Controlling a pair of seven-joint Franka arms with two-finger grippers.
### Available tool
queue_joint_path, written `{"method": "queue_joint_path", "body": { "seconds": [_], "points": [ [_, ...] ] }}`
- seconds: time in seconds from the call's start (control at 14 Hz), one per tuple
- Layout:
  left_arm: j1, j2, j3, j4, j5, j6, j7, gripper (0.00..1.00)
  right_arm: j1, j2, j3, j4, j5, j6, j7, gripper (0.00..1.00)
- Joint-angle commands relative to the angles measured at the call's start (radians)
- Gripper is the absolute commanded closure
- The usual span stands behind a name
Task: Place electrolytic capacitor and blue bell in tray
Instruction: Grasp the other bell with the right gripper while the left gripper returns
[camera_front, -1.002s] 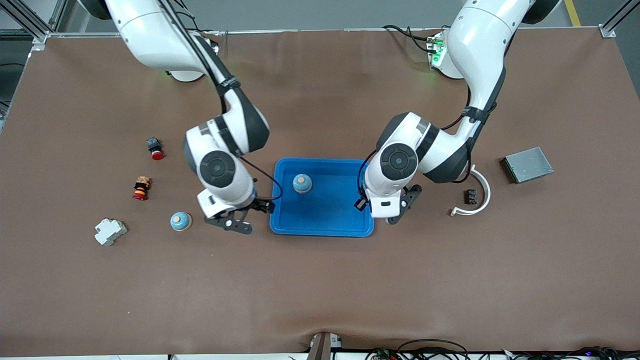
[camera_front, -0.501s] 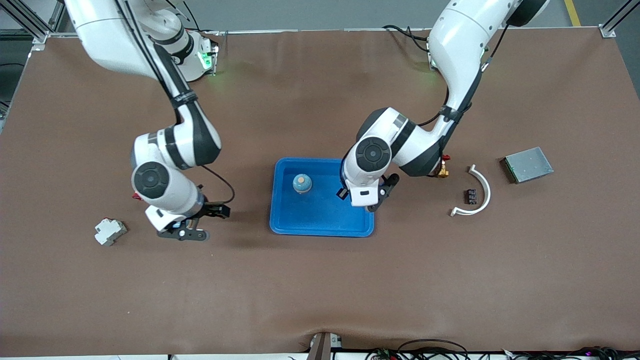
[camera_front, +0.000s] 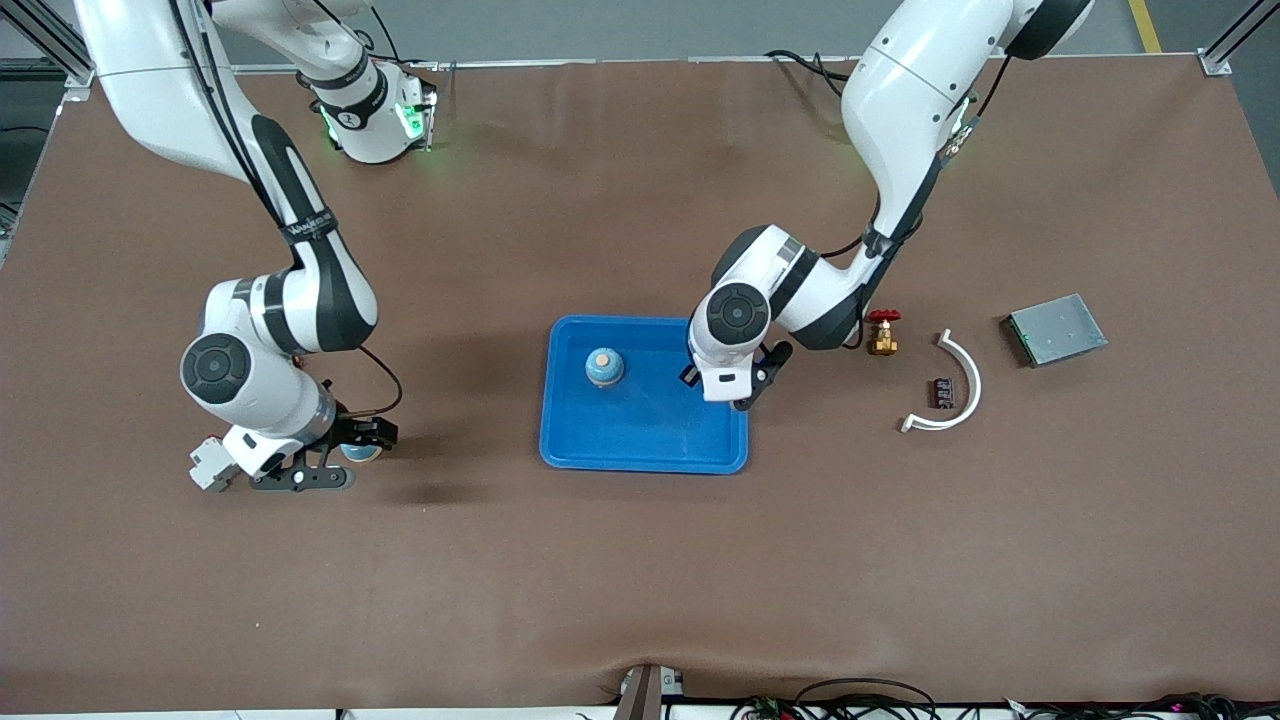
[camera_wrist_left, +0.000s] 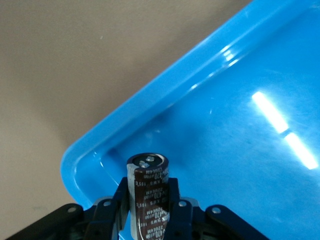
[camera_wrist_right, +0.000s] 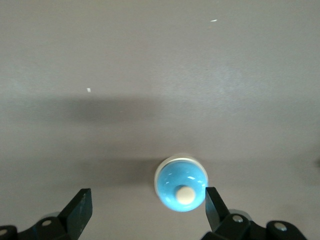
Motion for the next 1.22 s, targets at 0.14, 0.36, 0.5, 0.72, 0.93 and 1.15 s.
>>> {"method": "queue_joint_path", "body": {
  "seconds": [0.14, 0.36, 0.5, 0.72, 0.93, 1.15],
  "points": [
    [-0.011, -0.024, 0.008, -0.047, 0.032, 0.032, -0.003, 1.0, -0.047, -0.033, 0.021, -0.113, -0.012, 0.136, -0.066, 0.0],
    [-0.011, -0.024, 0.008, -0.044, 0.033, 0.035, 0.0, 0.81, -0.066, -0.027, 0.022, -0.154, -0.011, 0.214, -0.094, 0.0],
    [-0.011, -0.024, 0.008, -0.037, 0.033, 0.037, 0.015, 0.0, -0.071, -0.019, 0.022, -0.179, -0.011, 0.261, -0.097, 0.0],
    [-0.011, -0.029, 0.008, -0.025, 0.043, 0.034, 0.027, 0.0, -0.081, -0.001, 0.024, -0.184, -0.009, 0.283, -0.098, 0.0],
    [-0.009, -0.038, 0.008, 0.015, 0.073, -0.04, 0.058, 0.0, -0.081, 0.024, 0.025, -0.179, 0.003, 0.283, -0.097, 0.0],
    [0.008, -0.068, 0.008, 0.019, 0.095, -0.122, 0.176, 0.0, -0.081, 0.047, 0.025, -0.173, 0.004, 0.285, -0.092, 0.0]
  ]
}}
